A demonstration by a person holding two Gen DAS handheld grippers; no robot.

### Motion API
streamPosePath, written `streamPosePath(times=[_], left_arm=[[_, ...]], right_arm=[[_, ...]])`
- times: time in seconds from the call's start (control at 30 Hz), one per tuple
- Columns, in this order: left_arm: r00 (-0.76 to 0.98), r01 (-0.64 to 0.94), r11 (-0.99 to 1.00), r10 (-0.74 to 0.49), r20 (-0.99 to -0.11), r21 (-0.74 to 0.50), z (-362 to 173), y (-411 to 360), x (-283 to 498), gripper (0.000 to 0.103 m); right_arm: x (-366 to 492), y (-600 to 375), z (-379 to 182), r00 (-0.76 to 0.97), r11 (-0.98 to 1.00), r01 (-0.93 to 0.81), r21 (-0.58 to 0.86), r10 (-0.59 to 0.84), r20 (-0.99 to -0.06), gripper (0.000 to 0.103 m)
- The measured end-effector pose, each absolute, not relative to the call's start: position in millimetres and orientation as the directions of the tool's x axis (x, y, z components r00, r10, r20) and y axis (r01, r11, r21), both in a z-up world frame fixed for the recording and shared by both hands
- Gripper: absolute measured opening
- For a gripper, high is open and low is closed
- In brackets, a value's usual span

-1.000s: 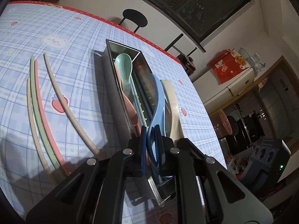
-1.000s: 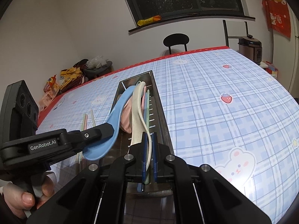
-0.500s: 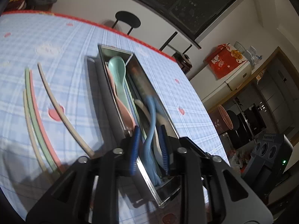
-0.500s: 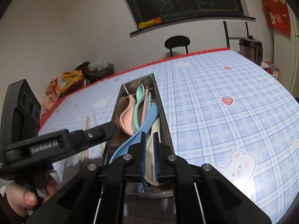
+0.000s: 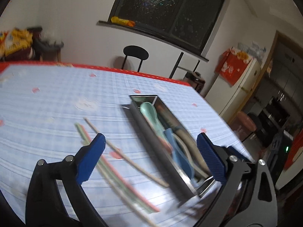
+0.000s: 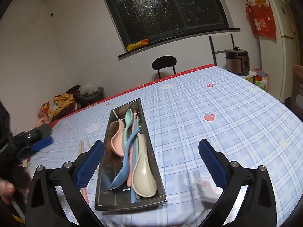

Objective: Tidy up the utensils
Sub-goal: 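Move both grippers back toward the remaining chopsticks on the table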

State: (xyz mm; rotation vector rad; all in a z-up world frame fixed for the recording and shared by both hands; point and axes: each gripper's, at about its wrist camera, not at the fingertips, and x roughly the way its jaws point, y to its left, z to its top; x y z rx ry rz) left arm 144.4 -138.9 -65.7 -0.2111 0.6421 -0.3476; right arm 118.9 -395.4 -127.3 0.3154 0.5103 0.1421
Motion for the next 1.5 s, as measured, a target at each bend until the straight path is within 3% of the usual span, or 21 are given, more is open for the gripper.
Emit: streamPosePath(times=[0.33, 0.73, 0.9, 0.93, 1.03, 1.07, 1.2, 1.3, 1.5], left_arm=[[0.779, 0.181, 0.977, -0.210, -0.591, -0.108, -72.8, -81.0, 119.4, 0.097], [0.762, 0.125, 0.988, -0.156, -0.629, -0.093, -90.7, -33.0, 108.9, 0.097], [0.702, 0.189, 0.979, -0.191, -0.686, -0.079, -110.5, -60.3, 122.5, 0.096], [0.682, 0.198, 0.975, -0.208, -0.702, -0.097, -115.4, -64.8, 126.9, 0.094], [0.629, 0.193, 0.970, -0.240, -0.740, -0.151, -124.2, -72.5, 137.7, 0.073], [0.612, 0.195, 0.966, -0.254, -0.749, -0.169, -126.6, -75.9, 140.3, 0.070], [0.586, 0.241, 0.961, -0.257, -0.769, -0.137, -130.9, -99.3, 139.9, 0.059], [0.559, 0.272, 0.953, -0.271, -0.784, -0.135, -134.3, -114.8, 140.9, 0.052], [0.468, 0.252, 0.948, -0.294, -0.833, -0.193, -146.5, -128.2, 153.9, 0.042]], right_arm=[[109.4, -370.1, -120.5, 0.871, 0.978, -0.050, 0.204, 0.142, -0.470, 0.097], [97.5, -323.8, -99.9, 0.844, 0.976, -0.176, 0.131, 0.218, -0.489, 0.097], [119.6, -315.1, -93.6, 0.725, 0.945, -0.247, 0.213, 0.326, -0.607, 0.097], [123.3, -312.9, -93.7, 0.700, 0.942, -0.257, 0.215, 0.335, -0.631, 0.097], [127.2, -309.6, -94.2, 0.662, 0.942, -0.268, 0.202, 0.333, -0.671, 0.097], [128.0, -309.1, -94.6, 0.653, 0.941, -0.271, 0.203, 0.334, -0.680, 0.094], [135.1, -308.8, -98.7, 0.611, 0.930, -0.278, 0.240, 0.364, -0.703, 0.054], [139.5, -303.4, -102.0, 0.596, 0.924, -0.290, 0.248, 0.378, -0.709, 0.045], [144.0, -303.0, -104.2, 0.588, 0.908, -0.292, 0.299, 0.417, -0.693, 0.045]])
